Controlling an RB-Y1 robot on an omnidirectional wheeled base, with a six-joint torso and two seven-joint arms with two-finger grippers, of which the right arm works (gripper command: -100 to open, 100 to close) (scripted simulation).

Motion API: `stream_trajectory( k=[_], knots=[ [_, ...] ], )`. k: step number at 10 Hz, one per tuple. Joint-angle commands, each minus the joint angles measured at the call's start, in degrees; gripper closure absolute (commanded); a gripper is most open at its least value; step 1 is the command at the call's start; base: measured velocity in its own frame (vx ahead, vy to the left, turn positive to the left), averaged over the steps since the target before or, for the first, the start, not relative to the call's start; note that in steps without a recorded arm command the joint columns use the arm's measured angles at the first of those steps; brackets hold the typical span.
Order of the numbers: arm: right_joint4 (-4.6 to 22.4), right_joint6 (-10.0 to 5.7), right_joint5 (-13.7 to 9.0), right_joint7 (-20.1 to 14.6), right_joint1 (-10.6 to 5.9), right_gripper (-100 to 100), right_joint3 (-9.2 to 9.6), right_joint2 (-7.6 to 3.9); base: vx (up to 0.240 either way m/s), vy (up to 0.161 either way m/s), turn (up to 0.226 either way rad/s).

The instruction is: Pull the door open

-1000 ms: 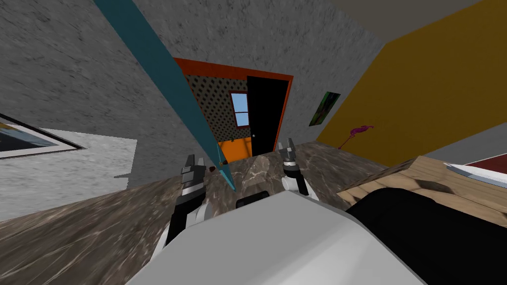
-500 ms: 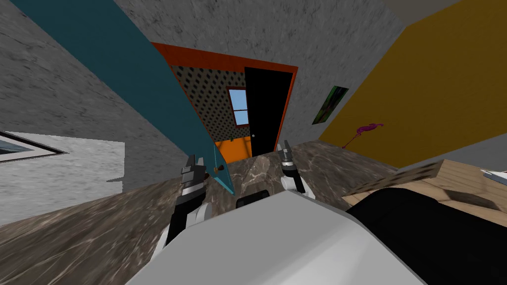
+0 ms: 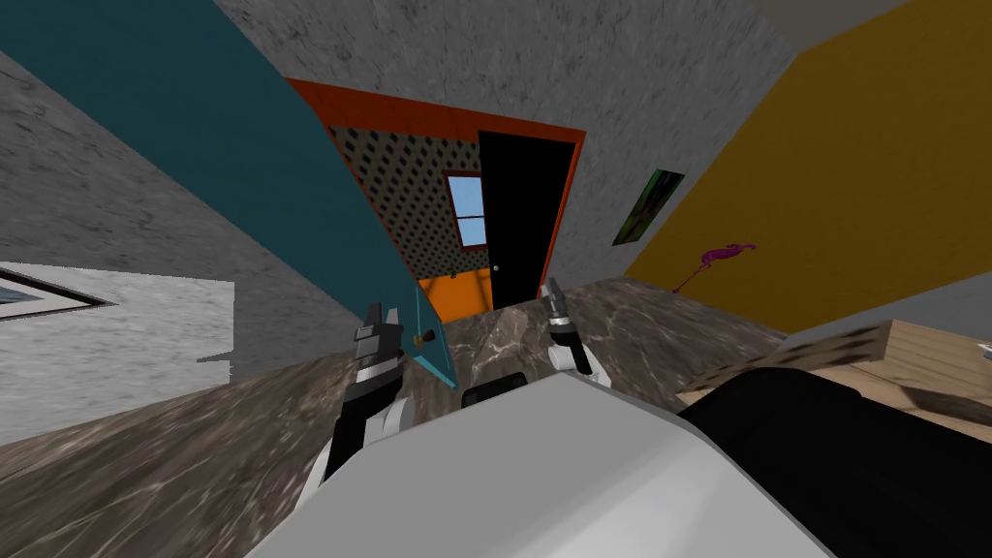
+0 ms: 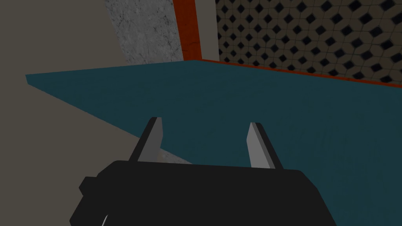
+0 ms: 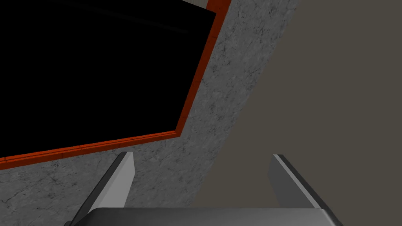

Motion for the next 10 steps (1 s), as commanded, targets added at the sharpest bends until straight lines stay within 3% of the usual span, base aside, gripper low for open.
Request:
stream_trajectory(
  k=[1,10],
  knots=[
    [1.9,-0.32,0.6,1.9,-0.81,-100,-0.24,-0.14,0.107,-0.038,0.002],
    [13.2,-1.85,4.1,13.1,-5.45,-100,-1.79,-0.76,0.098,-0.027,0.002]
  ],
)
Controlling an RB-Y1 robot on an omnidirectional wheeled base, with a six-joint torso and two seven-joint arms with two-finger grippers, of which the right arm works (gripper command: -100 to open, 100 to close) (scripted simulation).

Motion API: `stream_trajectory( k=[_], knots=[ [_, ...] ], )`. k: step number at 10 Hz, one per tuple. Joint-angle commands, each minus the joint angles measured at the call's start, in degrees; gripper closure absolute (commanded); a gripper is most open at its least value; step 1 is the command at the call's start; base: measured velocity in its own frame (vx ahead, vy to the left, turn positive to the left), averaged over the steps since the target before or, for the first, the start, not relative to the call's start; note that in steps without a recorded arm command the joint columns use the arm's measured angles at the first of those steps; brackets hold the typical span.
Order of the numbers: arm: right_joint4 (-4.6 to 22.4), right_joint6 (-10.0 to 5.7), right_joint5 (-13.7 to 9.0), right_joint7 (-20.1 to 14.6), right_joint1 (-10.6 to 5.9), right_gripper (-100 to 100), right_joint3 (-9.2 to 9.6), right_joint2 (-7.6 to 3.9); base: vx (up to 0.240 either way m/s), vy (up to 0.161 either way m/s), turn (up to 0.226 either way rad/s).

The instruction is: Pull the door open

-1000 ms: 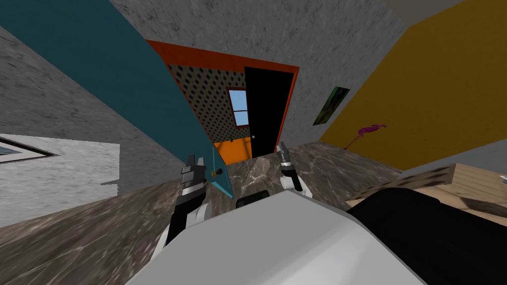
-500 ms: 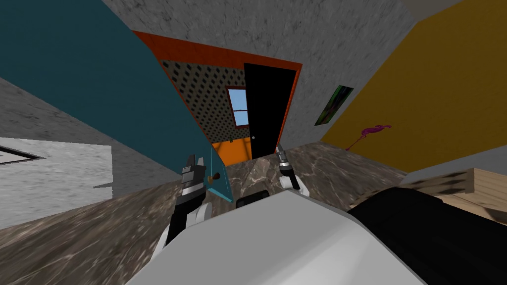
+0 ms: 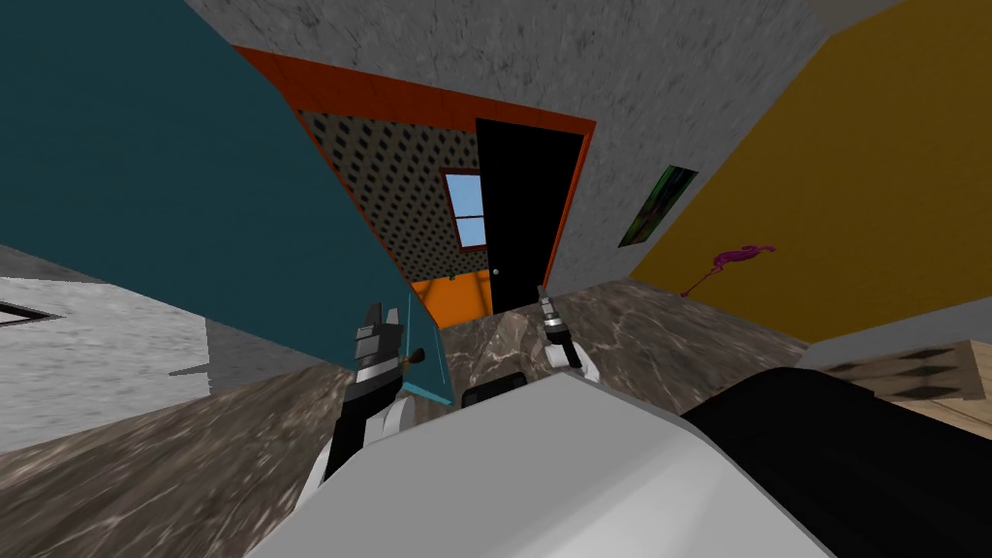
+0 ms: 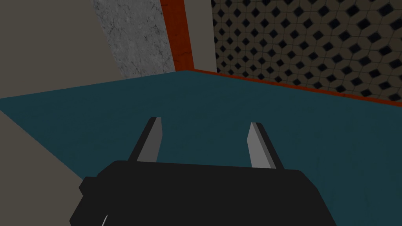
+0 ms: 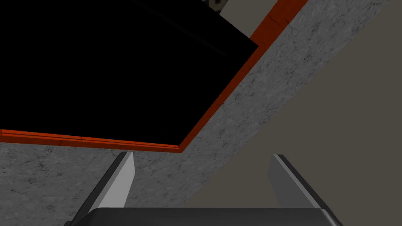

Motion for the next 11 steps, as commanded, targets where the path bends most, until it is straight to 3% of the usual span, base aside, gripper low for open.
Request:
stream_trajectory(
  k=[1,11],
  knots=[
    [2.4,-0.44,0.6,2.2,-0.97,-100,-0.42,-0.23,0.095,-0.026,0.001],
    [16.6,-2.38,5.1,16.3,-6.78,-100,-2.36,-0.28,0.099,-0.022,0.002]
  ],
)
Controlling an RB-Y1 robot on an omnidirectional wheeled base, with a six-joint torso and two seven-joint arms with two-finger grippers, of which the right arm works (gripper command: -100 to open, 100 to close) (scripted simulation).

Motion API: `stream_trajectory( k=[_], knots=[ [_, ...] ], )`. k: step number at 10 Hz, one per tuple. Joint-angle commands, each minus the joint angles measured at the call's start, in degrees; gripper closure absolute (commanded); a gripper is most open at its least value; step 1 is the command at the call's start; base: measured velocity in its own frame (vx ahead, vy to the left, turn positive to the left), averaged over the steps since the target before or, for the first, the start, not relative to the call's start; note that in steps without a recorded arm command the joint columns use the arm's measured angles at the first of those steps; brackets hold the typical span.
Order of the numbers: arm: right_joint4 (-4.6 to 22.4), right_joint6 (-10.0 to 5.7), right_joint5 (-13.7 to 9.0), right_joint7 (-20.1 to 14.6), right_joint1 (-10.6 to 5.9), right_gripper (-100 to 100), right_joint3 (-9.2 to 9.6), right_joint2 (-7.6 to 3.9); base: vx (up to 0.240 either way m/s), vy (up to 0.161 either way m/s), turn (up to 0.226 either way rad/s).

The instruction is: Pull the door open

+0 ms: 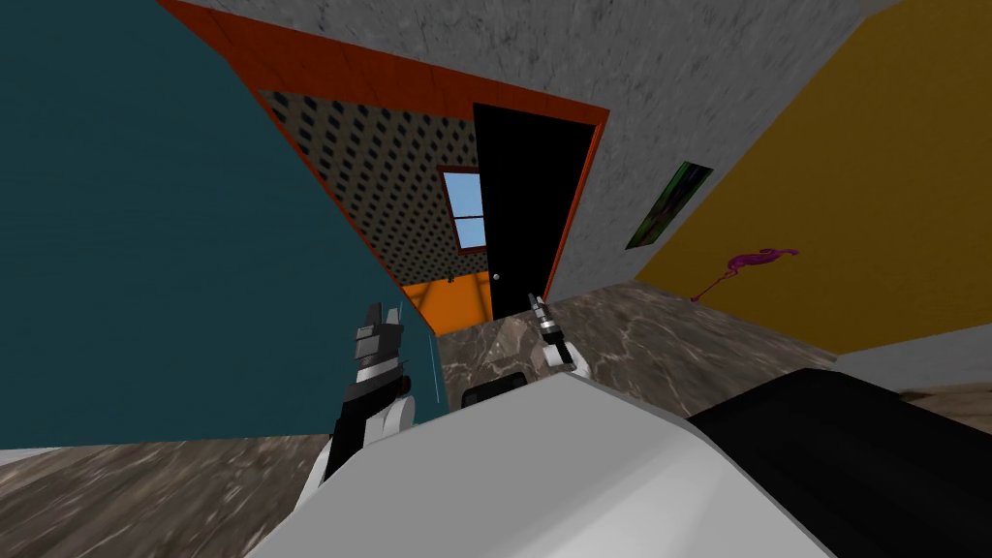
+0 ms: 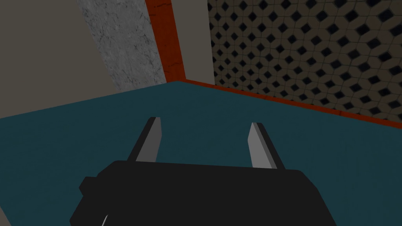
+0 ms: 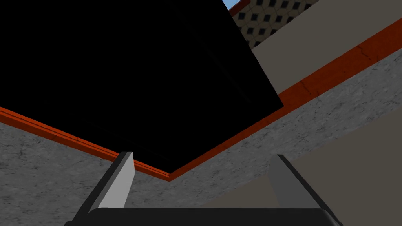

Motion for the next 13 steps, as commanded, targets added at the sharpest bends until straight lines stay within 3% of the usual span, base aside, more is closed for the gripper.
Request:
stream_trajectory(
  k=[1,13],
  knots=[
    [2.1,-0.17,0.8,2.5,-0.89,-100,-0.26,0.10,0.098,-0.020,0.002],
    [18.9,-2.49,6.1,19.2,-7.74,-100,-2.56,1.06,0.099,-0.011,0.000]
  ],
)
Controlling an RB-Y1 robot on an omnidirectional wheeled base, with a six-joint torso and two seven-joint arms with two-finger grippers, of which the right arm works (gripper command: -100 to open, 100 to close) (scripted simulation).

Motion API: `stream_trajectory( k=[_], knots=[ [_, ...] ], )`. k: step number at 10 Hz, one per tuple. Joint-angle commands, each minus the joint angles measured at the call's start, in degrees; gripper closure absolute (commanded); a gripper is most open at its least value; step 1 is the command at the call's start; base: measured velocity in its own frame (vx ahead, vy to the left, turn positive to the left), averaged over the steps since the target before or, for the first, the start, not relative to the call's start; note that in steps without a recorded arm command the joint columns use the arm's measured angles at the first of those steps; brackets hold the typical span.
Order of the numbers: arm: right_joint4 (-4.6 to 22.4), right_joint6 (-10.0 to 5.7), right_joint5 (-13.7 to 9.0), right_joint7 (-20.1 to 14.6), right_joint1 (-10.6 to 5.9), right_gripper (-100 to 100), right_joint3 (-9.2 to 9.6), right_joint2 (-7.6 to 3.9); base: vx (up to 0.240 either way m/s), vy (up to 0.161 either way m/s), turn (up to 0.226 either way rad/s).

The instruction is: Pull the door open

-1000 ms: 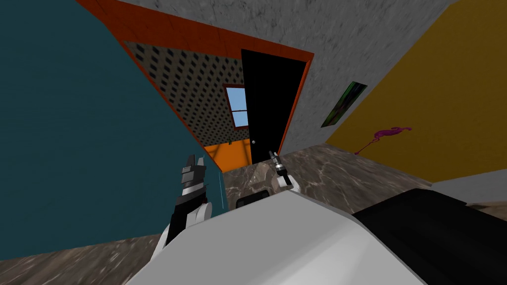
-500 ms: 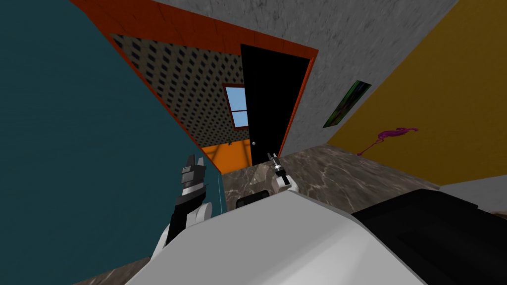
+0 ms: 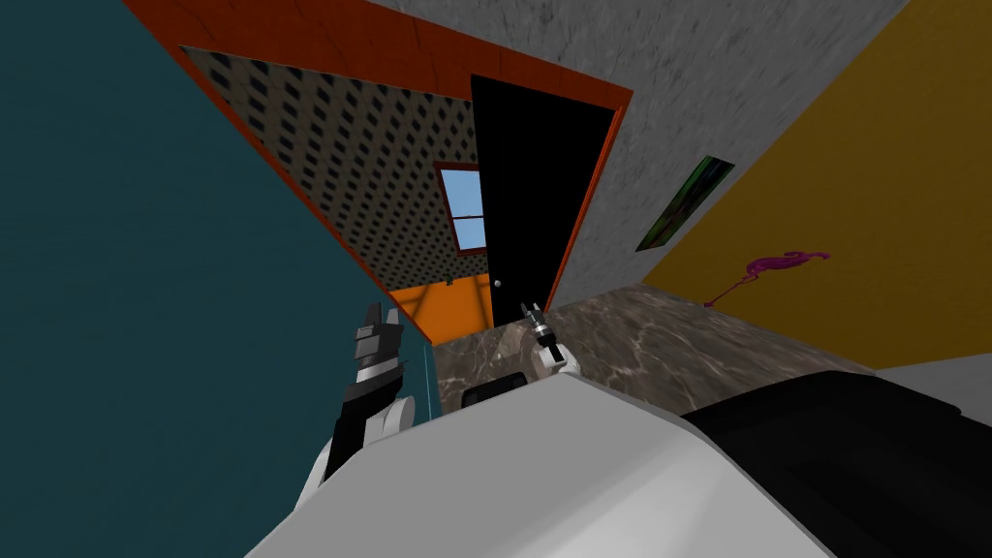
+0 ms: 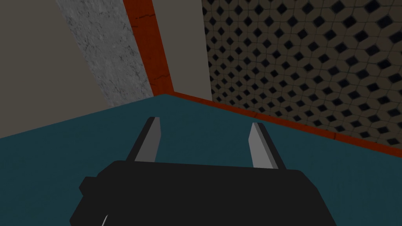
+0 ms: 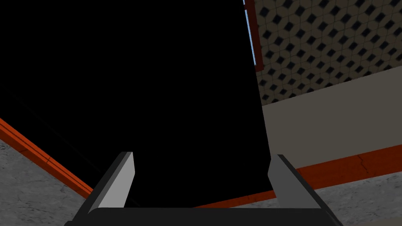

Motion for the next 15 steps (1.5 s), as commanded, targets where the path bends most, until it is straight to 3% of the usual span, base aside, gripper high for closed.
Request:
stream_trajectory(
  k=[1,15],
  knots=[
    [1.9,-0.08,0.7,2.2,-0.89,-100,-0.28,0.12,0.101,-0.006,-0.001],
    [18.3,-2.34,5.9,18.4,-7.53,-100,-2.50,2.40,0.100,0.003,-0.005]
  ],
)
